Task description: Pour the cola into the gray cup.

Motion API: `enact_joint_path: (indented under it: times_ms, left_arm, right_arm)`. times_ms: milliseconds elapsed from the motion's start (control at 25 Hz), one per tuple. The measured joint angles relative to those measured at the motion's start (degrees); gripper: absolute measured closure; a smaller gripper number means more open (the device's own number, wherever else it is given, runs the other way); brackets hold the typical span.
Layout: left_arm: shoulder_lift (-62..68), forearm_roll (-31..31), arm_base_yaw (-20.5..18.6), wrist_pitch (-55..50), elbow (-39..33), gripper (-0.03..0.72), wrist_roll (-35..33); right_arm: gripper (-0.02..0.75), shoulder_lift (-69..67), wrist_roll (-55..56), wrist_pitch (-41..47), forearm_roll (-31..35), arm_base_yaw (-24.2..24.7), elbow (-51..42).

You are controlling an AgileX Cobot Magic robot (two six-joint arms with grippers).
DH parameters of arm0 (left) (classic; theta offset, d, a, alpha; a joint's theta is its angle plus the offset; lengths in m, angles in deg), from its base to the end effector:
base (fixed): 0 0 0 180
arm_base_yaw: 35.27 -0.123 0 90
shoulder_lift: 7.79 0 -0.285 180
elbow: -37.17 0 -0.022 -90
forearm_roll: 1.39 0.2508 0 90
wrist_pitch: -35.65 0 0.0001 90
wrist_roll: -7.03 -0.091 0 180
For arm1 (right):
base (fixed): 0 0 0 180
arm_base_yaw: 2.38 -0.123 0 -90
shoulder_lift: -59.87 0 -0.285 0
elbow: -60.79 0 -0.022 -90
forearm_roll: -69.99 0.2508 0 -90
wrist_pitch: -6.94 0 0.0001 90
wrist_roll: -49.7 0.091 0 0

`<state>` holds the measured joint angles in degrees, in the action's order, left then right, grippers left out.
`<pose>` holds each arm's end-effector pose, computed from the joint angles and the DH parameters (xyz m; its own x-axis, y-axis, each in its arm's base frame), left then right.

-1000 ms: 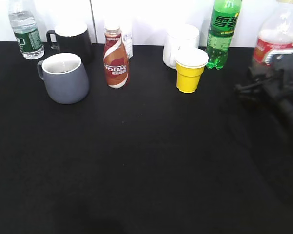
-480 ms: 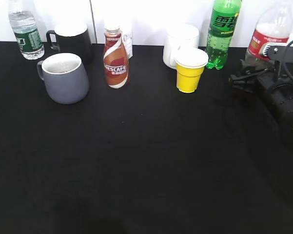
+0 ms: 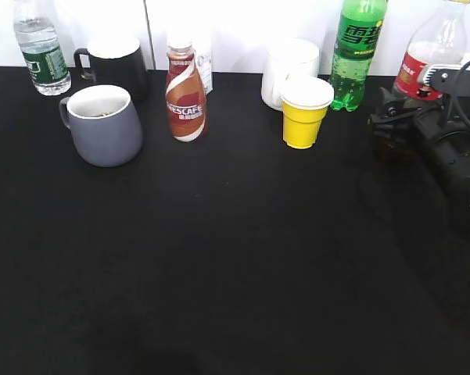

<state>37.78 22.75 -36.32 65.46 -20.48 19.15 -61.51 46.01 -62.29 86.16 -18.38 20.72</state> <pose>0.1363 -0.0160 0.3126 0.2736 0.1604 -0.9484 0.1373 0.9694 0.2035 0.3303 0.0701 0.1308 -0.0509 0.0236 -0.9984 -0.0142 0.9996 0.0244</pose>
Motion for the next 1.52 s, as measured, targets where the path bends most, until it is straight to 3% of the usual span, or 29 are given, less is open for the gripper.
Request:
enact_joint_path:
  times_ms: [320,600,680,760,800,960,1040,1200,1400,1520]
  left_arm:
    - [0.0,0.05,0.0,-3.21,0.0,0.448,0.0]
    - [-0.8,-0.76,0.0,-14.55,0.0,0.456,1.5]
    - [-3.89,-1.26,0.0,-22.94,1.2,0.458,1.75]
    - [-6.0,-11.05,0.0,-33.39,6.1,0.459,1.89]
    - [-6.08,-12.21,0.0,-41.48,9.05,0.459,1.89]
    - [-13.79,-12.21,0.0,-60.93,16.86,0.461,-2.04]
    - [-20.35,-12.21,0.0,-71.61,19.46,0.461,-3.69]
    - [-31.84,-17.22,0.0,-82.44,19.64,0.461,-7.31]
    - [-35.87,-22.98,0.0,-92.02,19.64,0.461,-11.66]
    - [-38.13,-25.55,0.0,-93.9,19.74,0.461,-12.12]
  right_arm:
    - [0.107,0.82,-0.7,0.0,-0.37,0.0,-8.53]
    - [0.144,22.46,-0.7,3.17,-2.88,0.0,-18.92]
    - [0.144,30.99,-0.55,12.42,-6.1,0.0,-19.43]
    - [0.144,40.65,-0.01,23.46,-6.91,0.0,-19.43]
    - [0.144,45.68,0.01,30.46,-6.96,0.0,-19.43]
    - [0.144,69.59,-1.53,63.85,-8.69,0.0,-11.64]
    - [0.144,77.7,-1.73,76.98,-10.38,0.0,-7.51]
    - [0.144,97.36,-1.8,100.86,-12.88,0.0,-6.53]
    - [0.144,112.02,-1.75,121.03,-13.94,0.0,-6.42]
    - [0.144,113.91,-1.14,123.46,-14.73,0.0,-6.42]
